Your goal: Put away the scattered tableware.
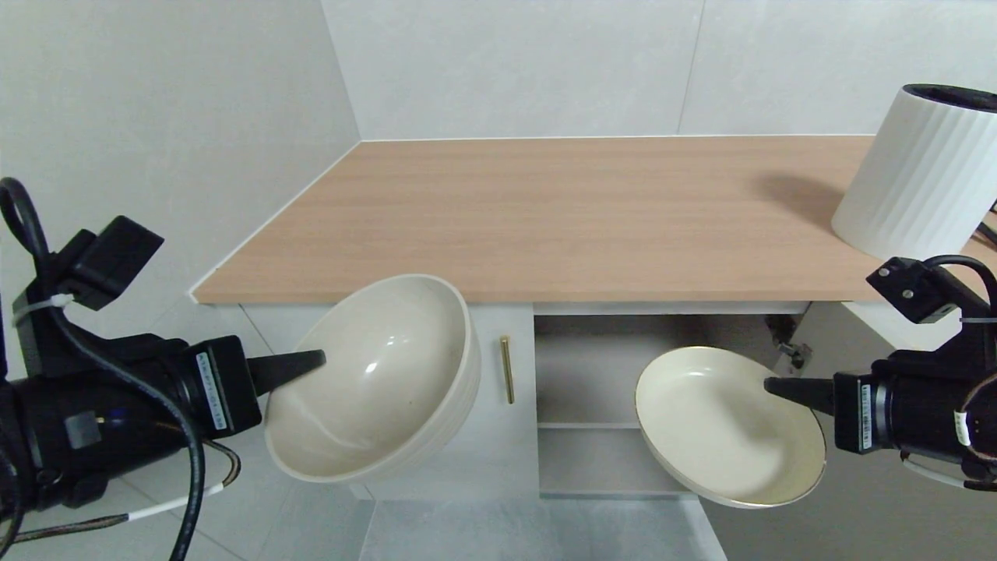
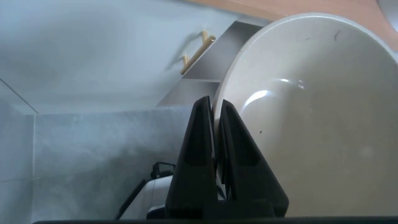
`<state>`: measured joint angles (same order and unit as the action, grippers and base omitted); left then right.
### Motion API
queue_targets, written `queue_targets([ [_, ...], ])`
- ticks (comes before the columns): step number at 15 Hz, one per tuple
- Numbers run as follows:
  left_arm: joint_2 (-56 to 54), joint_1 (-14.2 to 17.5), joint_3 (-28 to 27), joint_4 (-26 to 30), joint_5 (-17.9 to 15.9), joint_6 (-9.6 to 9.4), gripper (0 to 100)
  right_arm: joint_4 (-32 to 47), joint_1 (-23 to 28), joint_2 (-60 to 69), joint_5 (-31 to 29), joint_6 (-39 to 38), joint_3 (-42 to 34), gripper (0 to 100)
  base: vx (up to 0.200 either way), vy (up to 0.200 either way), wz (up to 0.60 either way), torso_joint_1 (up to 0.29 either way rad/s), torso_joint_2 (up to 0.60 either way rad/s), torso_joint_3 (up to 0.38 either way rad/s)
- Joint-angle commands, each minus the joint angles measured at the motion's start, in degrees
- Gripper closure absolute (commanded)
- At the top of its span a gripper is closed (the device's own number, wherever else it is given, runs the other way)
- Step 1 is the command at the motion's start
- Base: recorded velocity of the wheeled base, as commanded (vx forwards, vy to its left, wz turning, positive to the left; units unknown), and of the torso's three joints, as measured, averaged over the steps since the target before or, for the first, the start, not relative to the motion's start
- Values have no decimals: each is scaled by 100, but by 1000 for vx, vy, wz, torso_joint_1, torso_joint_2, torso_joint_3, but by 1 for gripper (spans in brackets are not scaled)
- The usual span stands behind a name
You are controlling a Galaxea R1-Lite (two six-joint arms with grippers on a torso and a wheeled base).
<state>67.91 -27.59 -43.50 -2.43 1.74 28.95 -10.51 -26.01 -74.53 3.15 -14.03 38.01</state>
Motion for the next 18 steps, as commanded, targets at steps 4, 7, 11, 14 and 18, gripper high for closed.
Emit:
queue_targets([
  [4, 29, -1, 25, -12, 1, -4, 100, -470, 0, -35, 11, 234, -382, 100, 0, 0, 0, -172, 376, 204],
  [7, 29, -1, 25, -12, 1, -4, 100, -619, 0, -96, 11, 234, -461, 100, 0, 0, 0, -196, 453, 250],
  [11, 29, -1, 25, -4, 1, -4, 100, -628, 0, -96, 11, 331, -470, 100, 0, 0, 0, -195, 463, 262],
  [14, 29, -1, 25, -4, 1, -4, 100, -628, 0, -176, 11, 331, -479, 100, 0, 0, 0, -180, 452, 264],
  [18, 29, -10, 25, -4, 1, -12, 100, -628, 0, -220, 11, 331, -488, 100, 0, 0, 0, -68, 199, 99],
])
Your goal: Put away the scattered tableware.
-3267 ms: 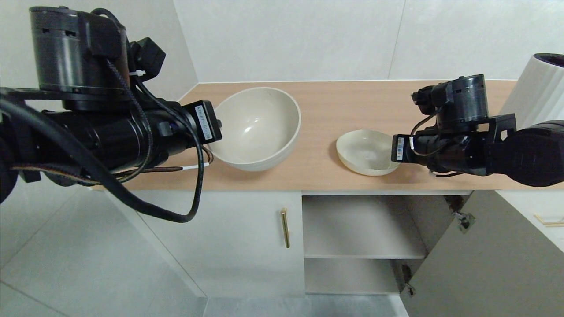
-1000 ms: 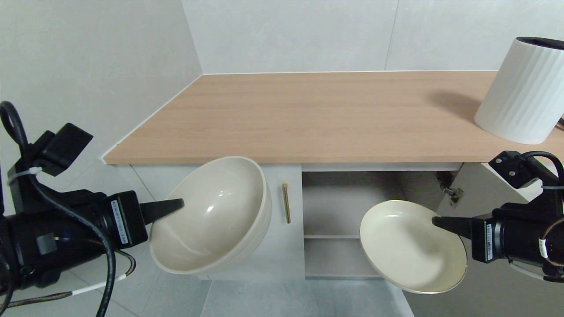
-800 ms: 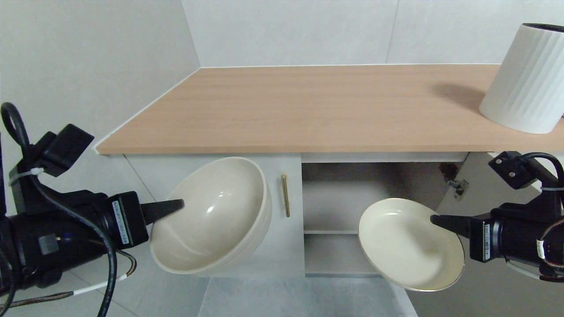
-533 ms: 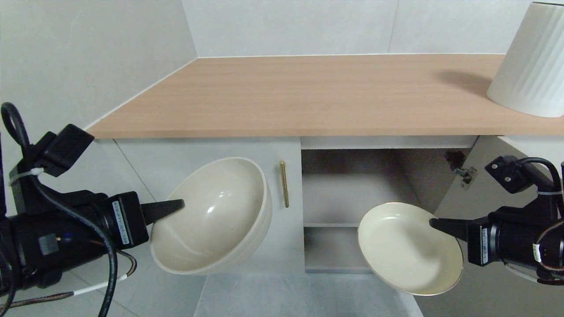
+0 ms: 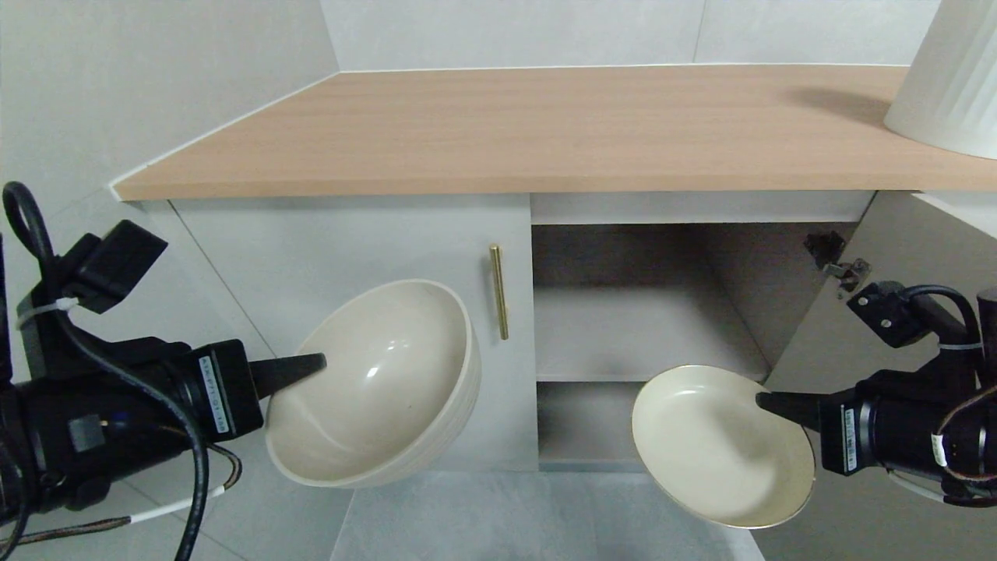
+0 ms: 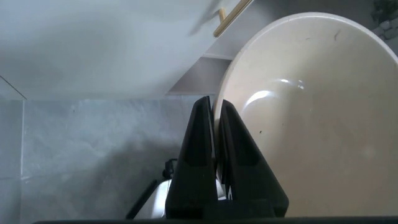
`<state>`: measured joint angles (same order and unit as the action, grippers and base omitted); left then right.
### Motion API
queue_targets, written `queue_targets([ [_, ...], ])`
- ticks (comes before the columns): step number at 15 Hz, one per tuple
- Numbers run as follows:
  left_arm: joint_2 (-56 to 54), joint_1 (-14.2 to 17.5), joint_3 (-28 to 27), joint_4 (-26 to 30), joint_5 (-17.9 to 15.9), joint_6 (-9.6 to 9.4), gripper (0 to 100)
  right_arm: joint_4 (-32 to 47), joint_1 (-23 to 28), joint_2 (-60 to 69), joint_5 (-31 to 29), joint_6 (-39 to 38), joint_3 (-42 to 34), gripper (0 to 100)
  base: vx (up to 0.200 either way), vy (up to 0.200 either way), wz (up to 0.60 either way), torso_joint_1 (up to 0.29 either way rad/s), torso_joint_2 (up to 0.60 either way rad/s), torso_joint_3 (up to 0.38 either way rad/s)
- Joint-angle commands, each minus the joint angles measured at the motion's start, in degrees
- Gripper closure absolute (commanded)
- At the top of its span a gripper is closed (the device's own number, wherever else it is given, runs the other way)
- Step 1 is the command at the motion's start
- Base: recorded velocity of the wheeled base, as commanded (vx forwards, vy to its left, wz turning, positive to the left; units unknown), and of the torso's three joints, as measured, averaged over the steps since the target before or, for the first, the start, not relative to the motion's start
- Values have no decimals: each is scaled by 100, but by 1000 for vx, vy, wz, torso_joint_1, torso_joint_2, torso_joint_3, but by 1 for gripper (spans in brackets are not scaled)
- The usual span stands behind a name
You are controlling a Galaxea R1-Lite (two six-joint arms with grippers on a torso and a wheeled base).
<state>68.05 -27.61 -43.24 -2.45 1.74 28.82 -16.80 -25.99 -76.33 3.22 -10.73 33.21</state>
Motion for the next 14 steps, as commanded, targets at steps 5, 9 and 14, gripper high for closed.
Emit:
queue_targets([
  [5, 103, -7, 0, -1, -7, 1, 100, -113, -20, -691, 3, 53, 2, 100, 0, 0, 0, -2, 10, 7],
  [9, 183, -7, 17, -10, -7, -8, 100, -280, -20, -2273, -58, -158, 564, 100, 0, 0, 0, 0, 0, 0],
  [14, 174, -25, 61, -10, -7, -8, 100, -1177, -11, -3688, -612, -1028, 1179, 100, 0, 0, 0, 0, 0, 0],
])
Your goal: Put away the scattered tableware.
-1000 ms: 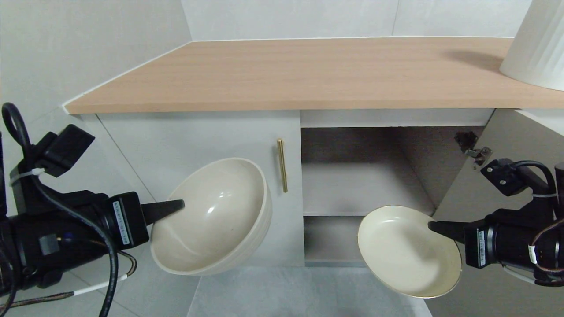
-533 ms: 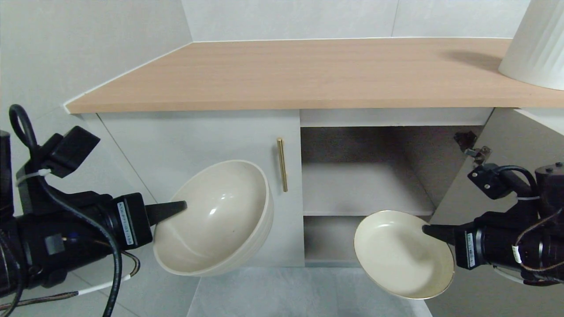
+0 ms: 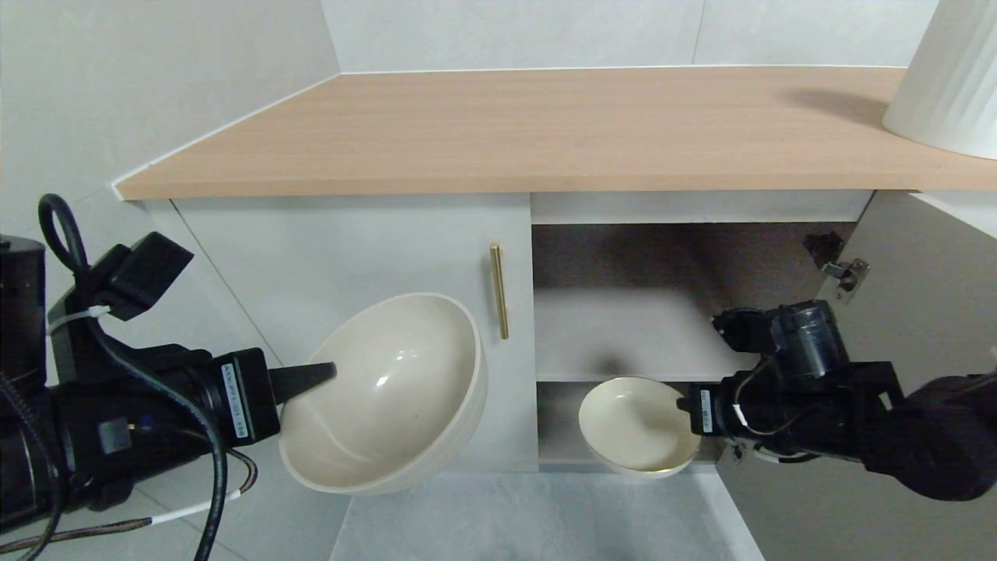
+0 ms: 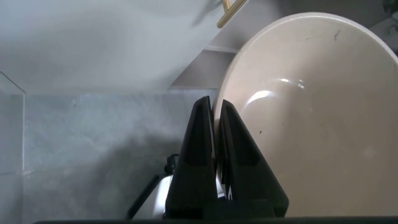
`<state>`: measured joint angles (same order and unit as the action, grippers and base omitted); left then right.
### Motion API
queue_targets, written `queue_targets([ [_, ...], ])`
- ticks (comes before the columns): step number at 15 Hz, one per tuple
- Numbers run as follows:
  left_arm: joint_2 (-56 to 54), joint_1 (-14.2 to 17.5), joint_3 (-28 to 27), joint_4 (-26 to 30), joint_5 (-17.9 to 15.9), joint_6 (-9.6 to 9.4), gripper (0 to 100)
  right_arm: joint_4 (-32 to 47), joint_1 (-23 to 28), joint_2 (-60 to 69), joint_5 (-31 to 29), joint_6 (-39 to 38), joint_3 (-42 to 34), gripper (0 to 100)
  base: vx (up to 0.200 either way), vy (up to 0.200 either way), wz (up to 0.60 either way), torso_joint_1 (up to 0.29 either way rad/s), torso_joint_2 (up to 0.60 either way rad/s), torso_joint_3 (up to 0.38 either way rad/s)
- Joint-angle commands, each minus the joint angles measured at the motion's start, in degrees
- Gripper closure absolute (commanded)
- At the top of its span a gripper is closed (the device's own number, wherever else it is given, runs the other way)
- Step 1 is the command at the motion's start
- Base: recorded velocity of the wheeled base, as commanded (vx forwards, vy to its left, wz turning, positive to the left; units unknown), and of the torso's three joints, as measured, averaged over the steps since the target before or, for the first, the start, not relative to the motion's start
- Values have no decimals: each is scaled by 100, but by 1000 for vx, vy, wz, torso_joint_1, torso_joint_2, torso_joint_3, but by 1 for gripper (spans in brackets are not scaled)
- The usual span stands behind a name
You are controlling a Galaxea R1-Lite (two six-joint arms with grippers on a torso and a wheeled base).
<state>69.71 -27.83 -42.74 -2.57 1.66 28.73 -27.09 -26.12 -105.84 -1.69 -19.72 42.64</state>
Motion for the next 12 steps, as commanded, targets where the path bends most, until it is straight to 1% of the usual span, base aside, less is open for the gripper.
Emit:
queue_targets([
  [1, 17, -12, 11, -6, 1, 1, 100, -209, 2, -1044, -323, -137, 517, 100, 0, 0, 0, 0, 0, 0],
  [3, 87, -56, 29, -6, 1, 1, 100, -209, 169, -1519, -578, -146, 1018, 100, 0, 0, 0, 0, 0, 0],
  [5, 69, -56, 29, -6, 1, 1, 100, -209, 362, -2028, -868, -198, 1756, 100, 0, 0, 0, 0, 0, 0],
  [7, 52, -56, 29, -6, 10, -17, 100, -183, 485, -2398, -1281, -453, 2319, 100, 0, 0, 0, 0, 0, 0],
  [9, 52, -56, 29, -6, 19, -87, 100, -209, 626, -2538, -1580, -524, 2591, 100, 0, 0, 0, 0, 0, 0],
  [12, 43, -56, 29, -6, 19, -87, 100, -218, 688, -2609, -1834, -524, 2758, 100, 0, 0, 0, 0, 0, 0],
])
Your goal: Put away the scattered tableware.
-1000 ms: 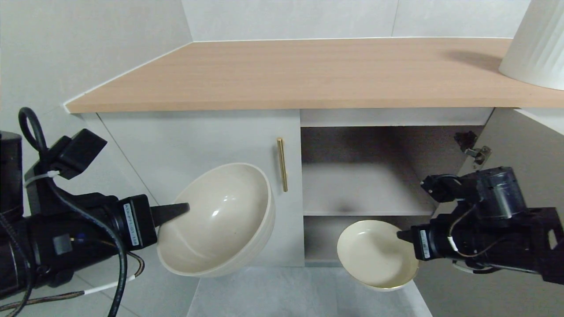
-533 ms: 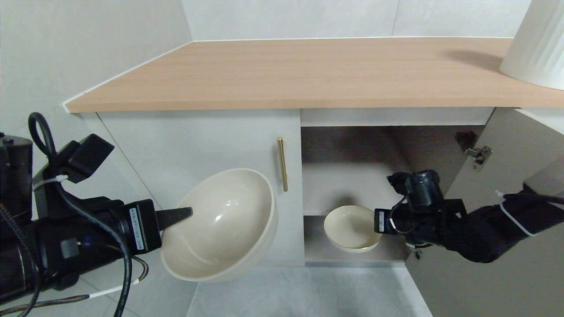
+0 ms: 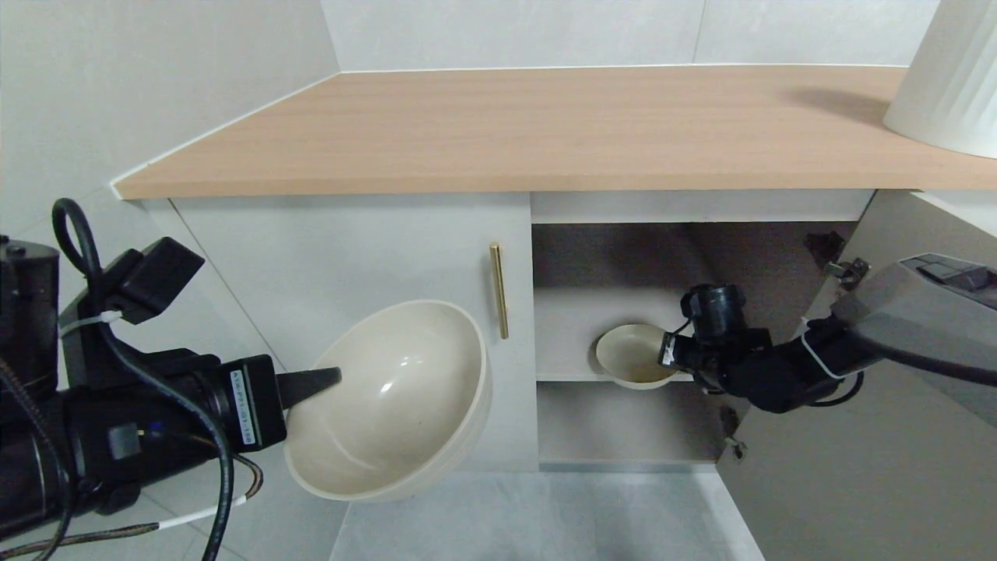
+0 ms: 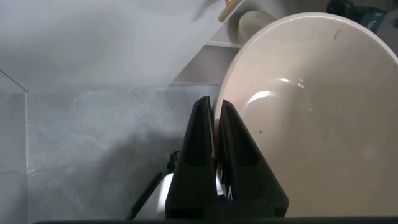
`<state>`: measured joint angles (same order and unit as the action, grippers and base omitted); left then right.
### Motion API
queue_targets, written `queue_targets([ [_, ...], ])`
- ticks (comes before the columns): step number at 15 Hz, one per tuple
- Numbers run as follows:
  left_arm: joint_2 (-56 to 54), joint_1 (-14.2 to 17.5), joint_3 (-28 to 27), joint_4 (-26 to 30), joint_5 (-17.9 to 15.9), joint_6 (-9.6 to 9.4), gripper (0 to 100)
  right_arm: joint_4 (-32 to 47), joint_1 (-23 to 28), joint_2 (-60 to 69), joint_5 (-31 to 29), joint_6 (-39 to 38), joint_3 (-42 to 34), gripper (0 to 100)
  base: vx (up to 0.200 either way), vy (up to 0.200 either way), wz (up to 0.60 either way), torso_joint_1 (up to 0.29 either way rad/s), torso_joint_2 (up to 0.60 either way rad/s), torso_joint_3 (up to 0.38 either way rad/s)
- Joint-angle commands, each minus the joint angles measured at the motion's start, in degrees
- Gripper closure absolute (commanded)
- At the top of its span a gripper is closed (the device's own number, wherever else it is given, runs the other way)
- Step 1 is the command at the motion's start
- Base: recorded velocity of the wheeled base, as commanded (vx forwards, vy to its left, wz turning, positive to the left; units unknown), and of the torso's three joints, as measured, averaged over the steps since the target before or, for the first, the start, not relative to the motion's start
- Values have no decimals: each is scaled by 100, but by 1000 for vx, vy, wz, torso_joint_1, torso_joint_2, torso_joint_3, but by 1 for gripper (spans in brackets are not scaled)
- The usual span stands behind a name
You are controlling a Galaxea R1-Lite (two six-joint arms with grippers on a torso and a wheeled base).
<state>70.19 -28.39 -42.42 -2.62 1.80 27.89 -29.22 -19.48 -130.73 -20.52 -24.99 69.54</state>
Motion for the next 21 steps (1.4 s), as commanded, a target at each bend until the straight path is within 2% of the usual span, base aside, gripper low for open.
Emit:
queue_targets([
  [1, 3, 0, 6, -2, -5, -3, 100, 22, 32, -295, -304, 3, 280, 100, 0, 0, 0, 0, 0, 0],
  [2, 12, 0, 6, -2, 4, -3, 100, 22, 41, -409, -515, 3, 429, 100, 0, 0, 0, 0, 0, 0],
  [14, 29, -8, 50, -10, -13, -29, 100, 30, 129, -629, -761, -190, 1036, 100, 0, 0, 0, 0, 0, 0],
  [15, 29, -8, 50, -10, -13, -29, 100, 30, 129, -629, -761, -199, 1036, 0, 0, 0, 0, 0, 0, 0],
  [19, 47, -52, 59, -10, -13, -29, 100, -49, 129, -532, -770, -375, 1027, 0, 0, 0, 0, 0, 0, 0],
  [21, 82, -114, 59, -19, -13, -47, 100, 30, 129, -93, -699, -375, 728, 0, 0, 0, 0, 0, 0, 0],
])
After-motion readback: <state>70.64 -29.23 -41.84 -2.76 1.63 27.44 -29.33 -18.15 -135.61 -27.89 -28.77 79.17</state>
